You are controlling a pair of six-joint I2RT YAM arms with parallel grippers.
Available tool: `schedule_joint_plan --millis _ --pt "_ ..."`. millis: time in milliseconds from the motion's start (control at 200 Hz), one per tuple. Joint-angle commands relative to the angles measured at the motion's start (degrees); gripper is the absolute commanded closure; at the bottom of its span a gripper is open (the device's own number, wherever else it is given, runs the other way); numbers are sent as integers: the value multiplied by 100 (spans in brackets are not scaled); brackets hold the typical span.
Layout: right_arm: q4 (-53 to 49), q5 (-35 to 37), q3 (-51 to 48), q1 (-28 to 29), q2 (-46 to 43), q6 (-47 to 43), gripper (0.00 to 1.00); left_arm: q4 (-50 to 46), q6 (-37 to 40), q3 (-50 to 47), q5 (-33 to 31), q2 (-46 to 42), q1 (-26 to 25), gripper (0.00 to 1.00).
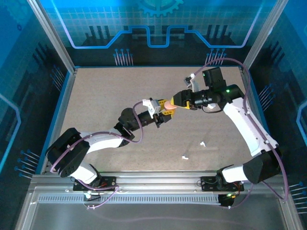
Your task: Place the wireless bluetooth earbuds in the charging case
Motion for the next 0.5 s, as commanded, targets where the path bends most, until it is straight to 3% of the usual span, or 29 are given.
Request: schedule_joint_plan --millis 0,215,495 --pt "646 -1187 -335 -141 -132 417 37 325 -211 167 68 -189 54 66" --pt "1210 -1632 -725 -160 -46 759 40 334 -283 236 298 -170 64 66" --pt "1410 -1581 -800 -261 61 947 68 255 -367 288 522 -160 104 65"
